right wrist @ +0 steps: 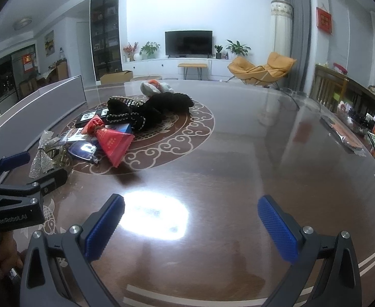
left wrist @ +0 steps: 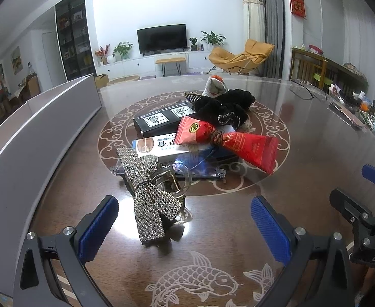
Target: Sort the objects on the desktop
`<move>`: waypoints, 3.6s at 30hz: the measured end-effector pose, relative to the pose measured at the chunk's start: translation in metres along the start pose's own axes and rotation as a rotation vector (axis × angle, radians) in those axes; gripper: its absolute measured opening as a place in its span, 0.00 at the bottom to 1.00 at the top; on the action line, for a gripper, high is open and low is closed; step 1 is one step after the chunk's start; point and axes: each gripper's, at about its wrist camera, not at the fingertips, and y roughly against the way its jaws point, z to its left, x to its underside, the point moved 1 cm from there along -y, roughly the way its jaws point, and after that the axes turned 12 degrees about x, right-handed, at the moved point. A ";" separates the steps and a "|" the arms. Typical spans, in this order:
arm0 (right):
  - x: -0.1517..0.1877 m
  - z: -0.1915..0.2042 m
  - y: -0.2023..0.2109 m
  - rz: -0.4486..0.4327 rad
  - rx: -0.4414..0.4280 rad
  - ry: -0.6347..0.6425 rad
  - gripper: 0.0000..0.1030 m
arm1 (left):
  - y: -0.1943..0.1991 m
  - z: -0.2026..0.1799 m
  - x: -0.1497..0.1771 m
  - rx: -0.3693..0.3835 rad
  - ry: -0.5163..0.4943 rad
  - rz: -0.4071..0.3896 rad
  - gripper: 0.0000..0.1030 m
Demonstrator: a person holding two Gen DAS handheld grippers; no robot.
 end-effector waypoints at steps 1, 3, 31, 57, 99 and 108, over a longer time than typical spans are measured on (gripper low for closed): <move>0.000 0.000 0.000 0.000 -0.001 -0.001 1.00 | 0.000 0.000 0.000 0.001 0.001 0.000 1.00; 0.000 0.000 -0.001 0.002 -0.004 -0.005 1.00 | -0.001 0.000 0.001 0.002 0.002 0.000 1.00; 0.000 -0.002 -0.003 0.020 -0.021 -0.024 1.00 | -0.004 -0.002 0.003 -0.005 -0.001 0.005 1.00; 0.001 0.000 -0.002 0.018 -0.019 -0.024 1.00 | -0.003 -0.002 0.004 -0.022 0.013 0.005 1.00; 0.002 0.011 -0.016 0.113 0.020 0.032 1.00 | -0.002 -0.004 0.005 -0.042 0.030 0.004 1.00; 0.003 0.011 -0.017 0.116 0.019 0.034 1.00 | -0.001 -0.005 0.006 -0.047 0.036 0.004 1.00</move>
